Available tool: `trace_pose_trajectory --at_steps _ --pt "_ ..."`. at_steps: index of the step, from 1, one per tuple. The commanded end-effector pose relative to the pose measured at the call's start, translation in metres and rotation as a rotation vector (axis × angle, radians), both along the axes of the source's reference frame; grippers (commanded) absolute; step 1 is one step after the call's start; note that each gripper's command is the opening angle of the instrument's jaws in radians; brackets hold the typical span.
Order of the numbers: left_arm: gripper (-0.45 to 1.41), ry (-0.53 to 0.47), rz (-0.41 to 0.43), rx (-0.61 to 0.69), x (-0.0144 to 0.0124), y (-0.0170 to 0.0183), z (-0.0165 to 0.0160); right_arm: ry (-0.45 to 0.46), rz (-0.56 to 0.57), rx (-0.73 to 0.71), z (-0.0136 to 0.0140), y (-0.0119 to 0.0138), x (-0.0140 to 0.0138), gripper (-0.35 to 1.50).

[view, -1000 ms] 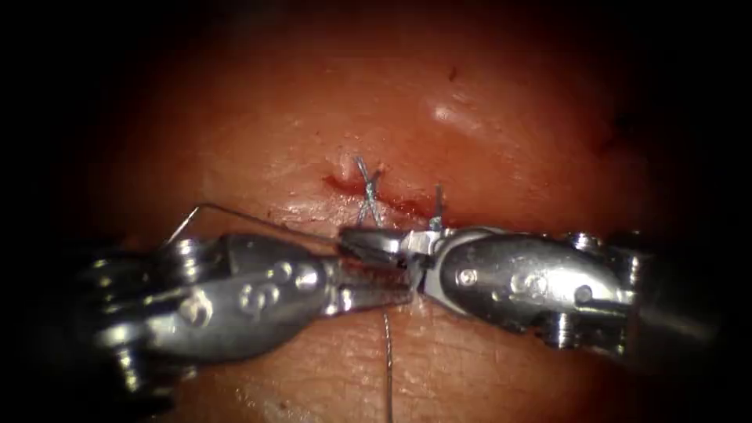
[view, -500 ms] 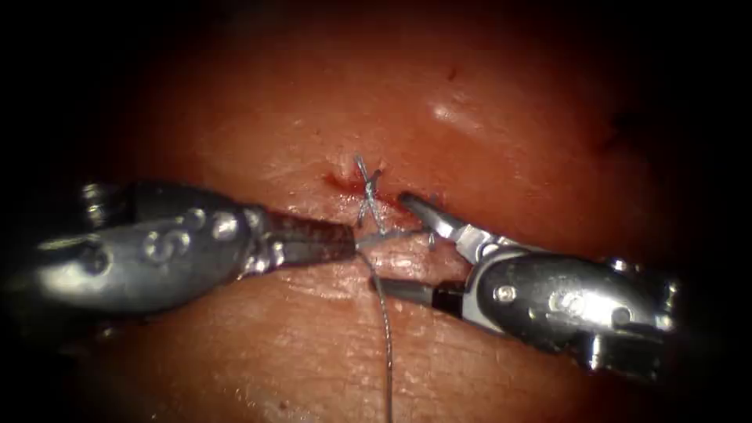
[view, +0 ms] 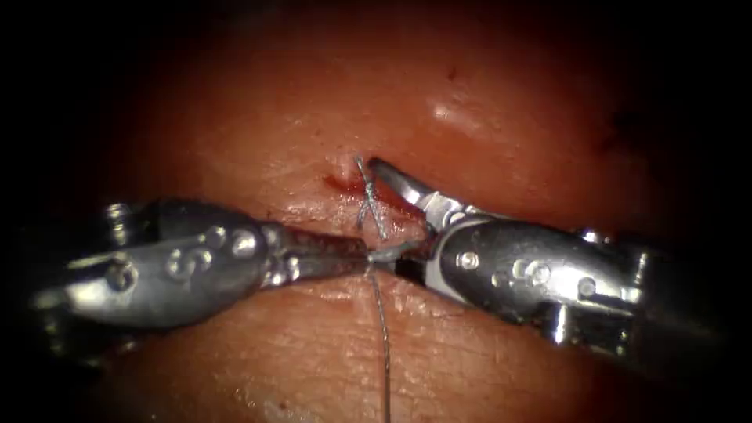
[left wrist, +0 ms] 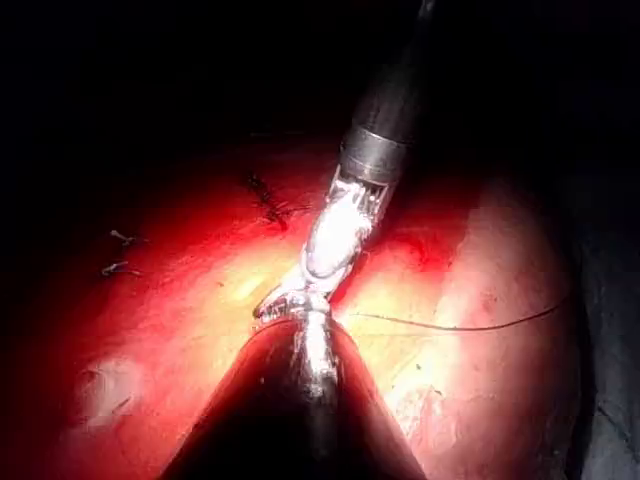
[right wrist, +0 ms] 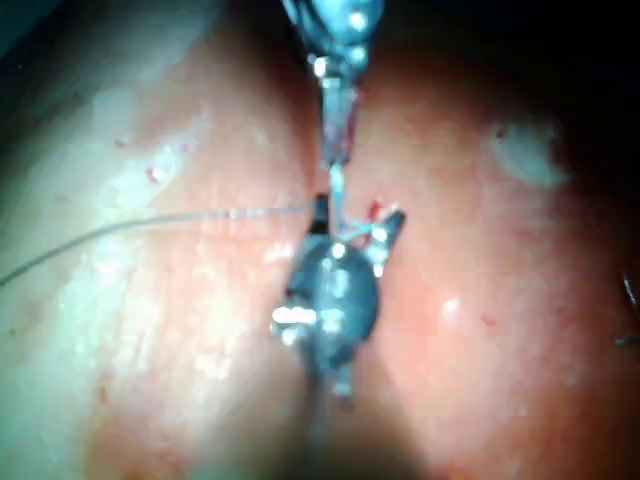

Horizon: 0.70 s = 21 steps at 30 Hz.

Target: Wound Closure

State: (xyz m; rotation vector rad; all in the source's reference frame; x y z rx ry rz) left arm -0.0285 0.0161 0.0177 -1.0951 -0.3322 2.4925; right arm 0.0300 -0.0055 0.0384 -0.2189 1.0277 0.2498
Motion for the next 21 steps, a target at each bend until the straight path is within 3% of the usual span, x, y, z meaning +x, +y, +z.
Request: trace_pose_trajectory --at_steps 1,12,14,15,21 --pt "-0.45 -0.002 0.001 -0.002 -0.0005 0.0003 0.0005 0.002 -0.011 -0.016 0.0007 0.0003 0.0015 1.48" --pt "-0.45 -0.001 0.003 -0.006 -0.0006 0.0001 0.0004 -0.005 -0.045 -0.051 0.0015 -0.0001 0.0016 1.38" --pt "-0.45 -0.001 0.003 -0.006 -0.0005 0.0001 0.0003 0.012 -0.095 -0.034 0.0012 -0.0003 0.0012 0.44" --pt "-0.45 -0.001 0.003 -0.006 -0.0005 0.0001 0.0003 0.017 -0.164 -0.024 0.0011 -0.0003 0.0009 -0.35" --pt "-0.45 -0.002 0.004 -0.006 -0.0004 0.0001 0.0003 -0.028 -0.208 -0.040 0.0004 0.0000 0.0001 -0.35"
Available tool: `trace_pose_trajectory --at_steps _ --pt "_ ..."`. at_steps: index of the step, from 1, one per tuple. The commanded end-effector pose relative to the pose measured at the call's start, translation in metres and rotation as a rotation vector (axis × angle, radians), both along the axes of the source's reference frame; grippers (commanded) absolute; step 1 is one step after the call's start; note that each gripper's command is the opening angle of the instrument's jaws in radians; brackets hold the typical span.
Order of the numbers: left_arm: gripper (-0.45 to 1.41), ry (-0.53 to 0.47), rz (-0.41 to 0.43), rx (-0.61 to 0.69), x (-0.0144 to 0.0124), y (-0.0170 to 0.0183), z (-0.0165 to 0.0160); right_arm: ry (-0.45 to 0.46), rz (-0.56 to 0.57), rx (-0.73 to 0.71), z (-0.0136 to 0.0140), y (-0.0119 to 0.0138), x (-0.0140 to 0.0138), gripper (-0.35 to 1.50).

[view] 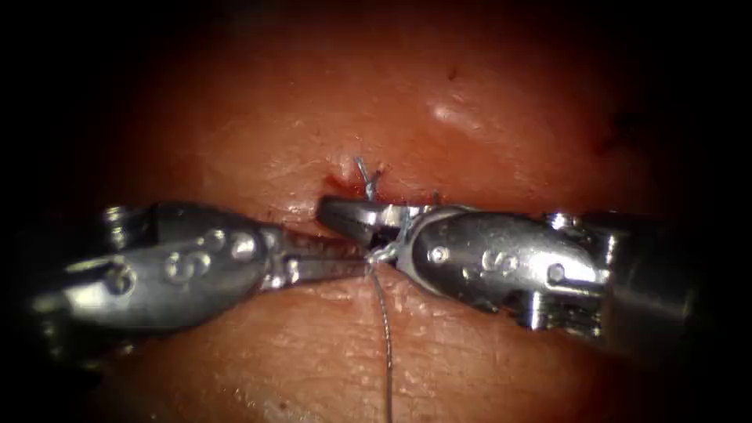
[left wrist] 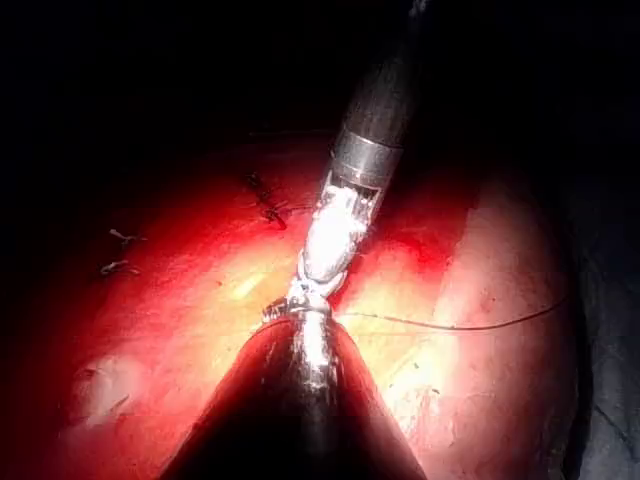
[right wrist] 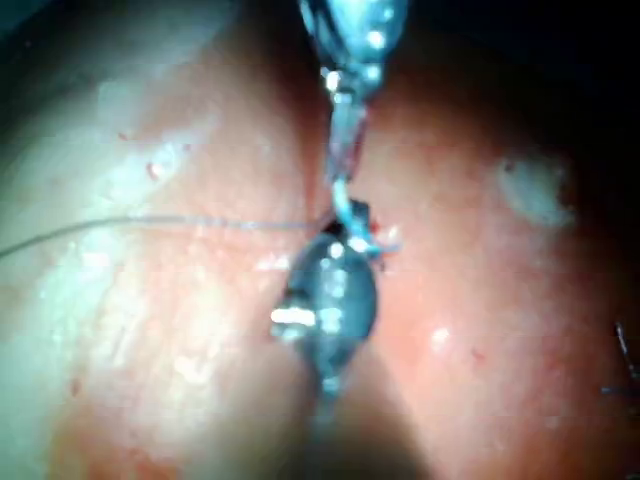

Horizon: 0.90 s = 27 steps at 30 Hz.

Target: Wound Closure

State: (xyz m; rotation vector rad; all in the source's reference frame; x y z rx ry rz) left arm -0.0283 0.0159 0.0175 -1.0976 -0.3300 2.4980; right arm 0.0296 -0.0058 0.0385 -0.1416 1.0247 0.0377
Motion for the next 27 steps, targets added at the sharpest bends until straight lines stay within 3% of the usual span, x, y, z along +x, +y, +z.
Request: trace_pose_trajectory --at_steps 1,5,9,10,11,12,14,18,26,27 --pt "-0.45 -0.001 0.000 -0.002 -0.0005 0.0003 0.0005 -0.018 0.013 -0.016 0.0002 0.0004 0.0004 -0.35" --pt "-0.45 -0.002 0.001 -0.002 -0.0004 0.0002 0.0005 -0.044 -0.005 -0.036 0.0000 0.0004 0.0001 -0.35" --pt "-0.45 -0.005 0.006 -0.001 0.0002 0.0004 0.0004 -0.010 0.016 -0.021 0.0005 0.0003 0.0003 -0.35" --pt "-0.45 -0.007 0.008 0.000 0.0005 0.0005 0.0004 0.002 0.030 -0.019 0.0005 0.0002 0.0001 0.09" --pt "-0.45 -0.001 -0.005 -0.010 0.0014 0.0012 0.0003 0.005 0.090 0.002 0.0002 0.0003 -0.0004 1.08" --pt "-0.45 -0.001 -0.005 -0.010 0.0014 0.0012 0.0003 0.005 0.090 0.002 0.0002 0.0003 -0.0004 1.08" --pt "-0.45 0.016 -0.030 -0.027 0.0036 0.0030 0.0007 0.025 0.172 0.028 -0.0016 0.0007 -0.0022 1.30" --pt "-0.28 0.056 -0.077 -0.045 0.0062 0.0058 0.0036 0.070 0.221 0.024 -0.0046 0.0010 -0.0046 1.30" --pt "-0.35 0.089 -0.109 -0.070 0.0095 0.0085 0.0100 0.066 0.264 0.021 -0.0050 0.0015 -0.0073 1.28" --pt "-0.05 0.095 -0.103 -0.080 0.0104 0.0083 0.0120 0.066 0.263 0.021 -0.0049 0.0017 -0.0081 1.26"
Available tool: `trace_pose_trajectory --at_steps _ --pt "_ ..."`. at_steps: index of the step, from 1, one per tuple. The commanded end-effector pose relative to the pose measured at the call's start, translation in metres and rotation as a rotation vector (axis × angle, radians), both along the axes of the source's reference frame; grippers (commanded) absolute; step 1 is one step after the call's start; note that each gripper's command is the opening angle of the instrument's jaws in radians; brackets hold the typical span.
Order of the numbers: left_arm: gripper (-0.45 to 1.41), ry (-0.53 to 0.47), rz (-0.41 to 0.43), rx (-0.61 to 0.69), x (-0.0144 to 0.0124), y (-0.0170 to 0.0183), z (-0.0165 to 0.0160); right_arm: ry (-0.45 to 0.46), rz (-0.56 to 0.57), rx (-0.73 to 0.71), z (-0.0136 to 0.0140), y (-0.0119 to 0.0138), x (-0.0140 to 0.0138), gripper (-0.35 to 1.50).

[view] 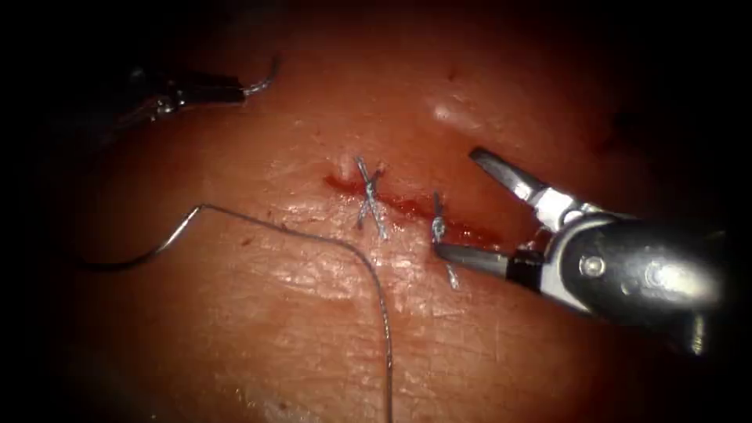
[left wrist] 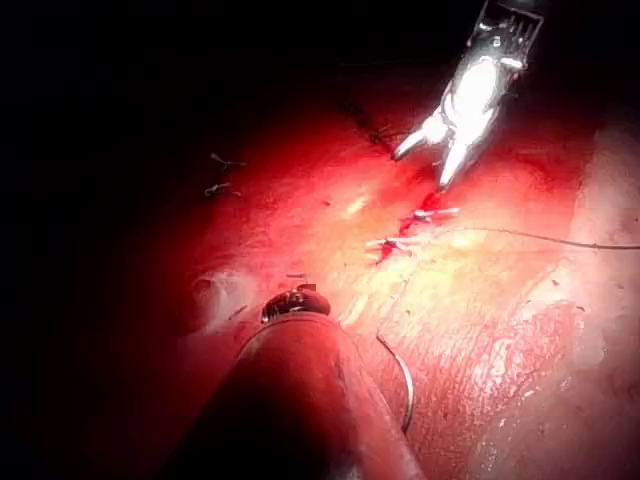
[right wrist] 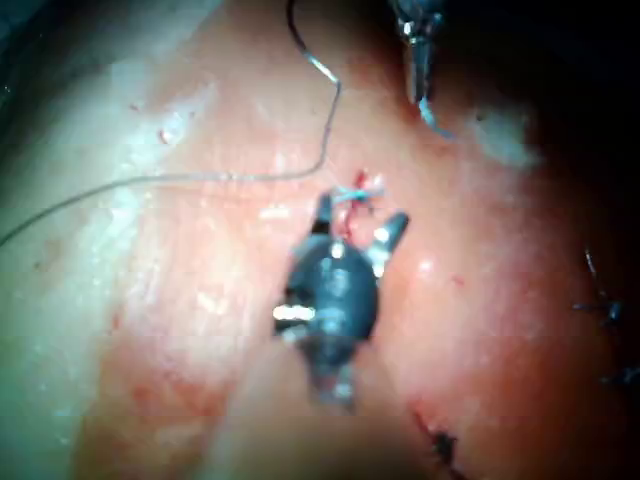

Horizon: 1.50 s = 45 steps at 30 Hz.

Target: Wound Closure

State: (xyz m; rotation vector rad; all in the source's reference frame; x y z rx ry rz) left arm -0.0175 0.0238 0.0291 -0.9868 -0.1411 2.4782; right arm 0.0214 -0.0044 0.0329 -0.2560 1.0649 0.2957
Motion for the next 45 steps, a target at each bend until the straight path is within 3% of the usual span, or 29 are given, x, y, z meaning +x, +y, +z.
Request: trace_pose_trajectory --at_steps 1,2,3,5,10,14,17,20,26,33,36,40,42,45 --pt "-0.05 -0.006 0.005 -0.001 -0.0005 0.0004 0.0005 0.001 -0.001 -0.002 0.0007 0.0003 0.0001 1.26" --pt "0.10 -0.009 0.008 -0.004 -0.0002 0.0002 0.0013 0.001 -0.002 -0.002 0.0008 0.0004 -0.0002 1.26" --pt "0.54 -0.022 -0.026 0.032 0.0002 -0.0002 0.0033 -0.005 0.005 -0.004 0.0009 0.0005 -0.0008 1.26" --pt "0.93 -0.039 -0.063 0.078 0.0003 -0.0006 0.0051 -0.019 0.025 -0.009 0.0010 0.0006 -0.0011 1.26" --pt "1.15 -0.063 -0.111 0.147 0.0004 -0.0018 0.0072 -0.036 0.064 -0.006 0.0012 0.0006 -0.0020 1.26" --pt "1.18 -0.057 -0.095 0.177 0.0024 -0.0026 0.0069 -0.035 0.064 -0.006 0.0014 0.0008 -0.0031 1.26" --pt "0.83 -0.059 -0.096 0.202 0.0042 -0.0029 0.0060 -0.035 0.064 -0.007 0.0016 0.0008 -0.0031 1.26" --pt "0.76 -0.060 -0.100 0.229 0.0051 -0.0033 0.0037 -0.036 0.065 -0.008 0.0018 0.0009 -0.0032 1.26" --pt "0.68 -0.038 -0.092 0.272 0.0048 -0.0045 -0.0007 -0.036 0.065 -0.008 0.0019 0.0009 -0.0031 1.26" --pt "0.66 -0.033 -0.033 0.341 0.0026 -0.0061 -0.0025 -0.034 0.068 -0.004 0.0019 0.0009 -0.0031 1.25" --pt "0.66 -0.096 -0.029 0.319 0.0009 -0.0047 -0.0043 -0.034 0.068 -0.004 0.0019 0.0008 -0.0031 1.25" --pt "0.64 -0.327 -0.112 0.136 -0.0019 -0.0002 -0.0096 -0.032 0.071 0.000 0.0020 0.0007 -0.0031 1.25" --pt "0.68 -0.378 -0.155 0.105 -0.0025 0.0006 -0.0109 -0.030 0.075 0.004 0.0020 0.0007 -0.0030 1.25" --pt "0.71 -0.377 -0.170 0.086 -0.0024 0.0005 -0.0099 -0.030 0.076 0.003 0.0021 0.0006 -0.0029 1.25"
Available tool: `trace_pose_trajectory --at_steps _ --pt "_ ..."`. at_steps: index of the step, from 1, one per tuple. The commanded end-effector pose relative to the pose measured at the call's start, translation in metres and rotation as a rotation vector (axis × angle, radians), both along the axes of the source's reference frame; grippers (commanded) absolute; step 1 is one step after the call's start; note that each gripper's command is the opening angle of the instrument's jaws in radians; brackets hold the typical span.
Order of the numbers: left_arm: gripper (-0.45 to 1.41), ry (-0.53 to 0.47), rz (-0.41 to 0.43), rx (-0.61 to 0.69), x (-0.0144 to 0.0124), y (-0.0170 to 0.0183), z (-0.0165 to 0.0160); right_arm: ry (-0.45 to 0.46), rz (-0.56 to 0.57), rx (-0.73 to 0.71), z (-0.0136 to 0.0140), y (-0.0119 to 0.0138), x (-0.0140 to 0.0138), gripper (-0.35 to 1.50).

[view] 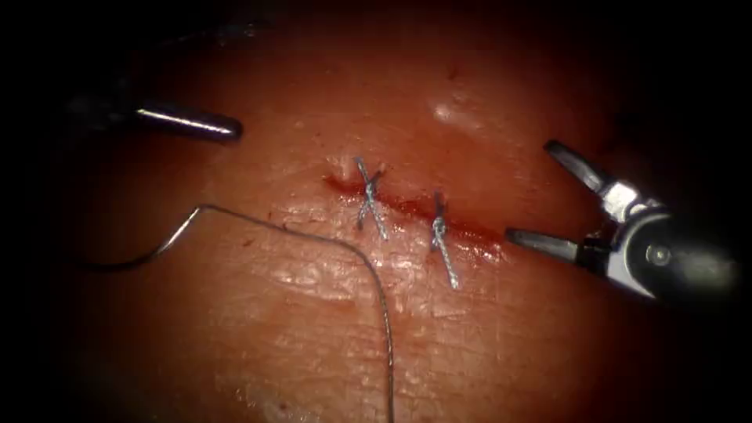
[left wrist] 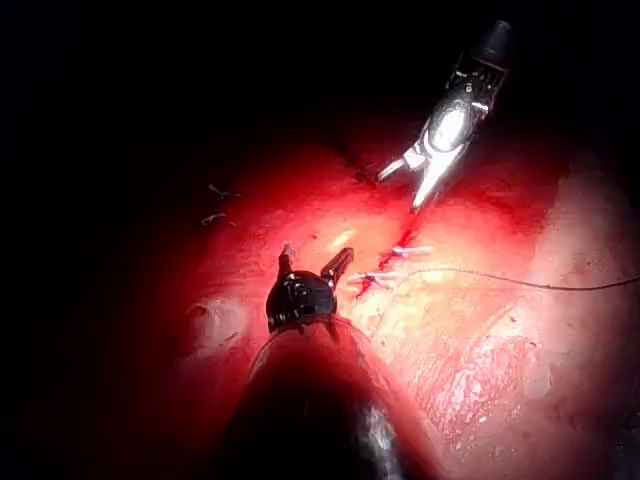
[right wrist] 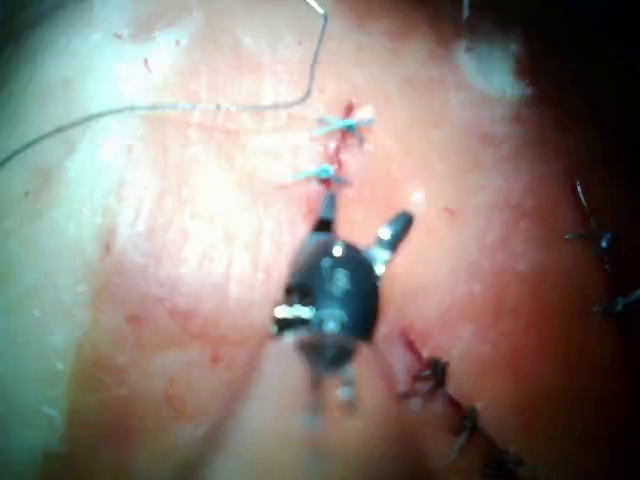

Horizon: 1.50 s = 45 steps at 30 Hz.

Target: Wound Closure

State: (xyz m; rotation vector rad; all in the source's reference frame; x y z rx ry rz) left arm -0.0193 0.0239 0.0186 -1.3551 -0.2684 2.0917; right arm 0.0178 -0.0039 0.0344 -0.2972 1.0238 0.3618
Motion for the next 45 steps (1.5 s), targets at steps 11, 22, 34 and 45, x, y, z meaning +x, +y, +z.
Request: trace_pose_trajectory --at_steps 11,22,34,45 --pt "0.74 0.143 0.060 0.094 0.0001 -0.0039 0.0126 0.006 0.004 0.000 0.0007 -0.0001 0.0013 1.23" --pt "0.98 0.347 0.147 0.109 0.0071 -0.0033 0.0141 0.008 0.002 0.001 0.0006 -0.0001 0.0013 1.23" --pt "0.63 0.595 0.296 0.131 0.0076 -0.0053 0.0146 0.010 0.005 0.006 0.0006 -0.0001 0.0014 1.23" --pt "0.47 0.566 0.391 0.188 0.0002 -0.0076 0.0092 0.012 0.008 0.010 0.0006 -0.0001 0.0014 1.23"
